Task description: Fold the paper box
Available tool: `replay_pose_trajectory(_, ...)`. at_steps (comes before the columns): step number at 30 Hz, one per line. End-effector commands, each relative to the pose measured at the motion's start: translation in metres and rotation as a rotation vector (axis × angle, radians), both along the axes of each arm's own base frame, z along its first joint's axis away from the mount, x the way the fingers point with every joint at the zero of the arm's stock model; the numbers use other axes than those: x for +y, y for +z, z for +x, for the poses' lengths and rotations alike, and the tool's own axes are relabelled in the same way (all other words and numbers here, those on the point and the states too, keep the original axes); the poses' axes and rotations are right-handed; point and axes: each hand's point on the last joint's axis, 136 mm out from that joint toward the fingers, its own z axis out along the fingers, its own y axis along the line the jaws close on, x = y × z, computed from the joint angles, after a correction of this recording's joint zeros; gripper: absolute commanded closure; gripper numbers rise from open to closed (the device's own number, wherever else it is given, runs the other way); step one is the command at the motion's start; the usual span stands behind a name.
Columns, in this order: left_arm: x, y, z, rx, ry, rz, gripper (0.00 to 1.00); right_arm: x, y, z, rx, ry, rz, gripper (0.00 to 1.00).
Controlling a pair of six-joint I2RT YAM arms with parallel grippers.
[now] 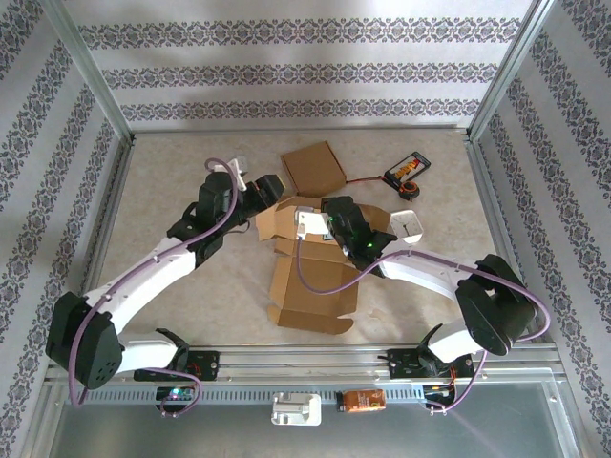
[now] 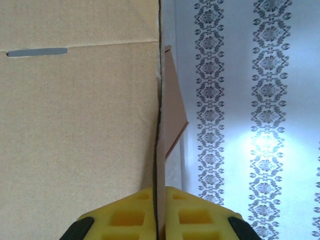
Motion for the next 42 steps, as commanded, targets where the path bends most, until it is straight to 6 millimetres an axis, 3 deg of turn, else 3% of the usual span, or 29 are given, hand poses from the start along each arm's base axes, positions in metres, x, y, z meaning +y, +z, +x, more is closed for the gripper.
replay_pose_trajectory(1,0.0,-0.035,0.001,0.084,-0.033,0.109,0.49,0.0,0.022,0.006,-0.07,0.002,0.001,0.91)
replay_pose_trajectory(12,-0.053,-0.072,0.02,0.231,-0.212,-0.15,0.5,0.004,0.021,0.007,-0.067,0.008,0.019,0.9)
replay_pose_trajectory(18,-0.061,-0.081,0.024,0.253,-0.225,-0.214,0.53,0.011,0.008,0.0,-0.033,0.049,0.029,0.87)
replay_pose_trajectory(20,-0.061,-0.08,0.025,0.247,-0.225,-0.219,0.59,0.012,0.004,-0.002,-0.023,0.054,0.03,0.85)
replay_pose_trajectory(22,-0.061,-0.082,0.025,0.245,-0.226,-0.216,0.64,0.01,-0.001,-0.003,-0.014,0.046,0.027,0.83)
replay_pose_trajectory(26,-0.059,-0.089,0.023,0.247,-0.224,-0.191,0.67,0.006,0.003,-0.006,-0.007,0.011,0.082,0.62)
replay_pose_trajectory(32,-0.051,-0.109,0.016,0.254,-0.223,-0.109,0.73,0.0,0.052,-0.034,0.114,-0.03,0.412,0.25)
replay_pose_trajectory(35,-0.051,-0.111,0.014,0.247,-0.228,-0.085,0.73,-0.012,0.084,-0.046,0.219,-0.115,0.699,0.13)
replay_pose_trajectory(37,-0.054,-0.108,0.012,0.237,-0.239,-0.075,0.73,-0.042,0.101,-0.041,0.338,-0.335,1.005,0.14)
replay_pose_trajectory(38,-0.055,-0.107,0.012,0.23,-0.244,-0.072,0.73,-0.055,0.104,-0.039,0.423,-0.432,1.14,0.2)
replay_pose_trajectory(40,-0.059,-0.103,0.011,0.21,-0.256,-0.058,0.73,-0.074,0.092,-0.043,0.71,-0.634,1.401,0.28)
replay_pose_trajectory(42,-0.062,-0.101,0.01,0.192,-0.271,-0.032,0.73,-0.083,0.08,-0.045,0.893,-0.754,1.512,0.31)
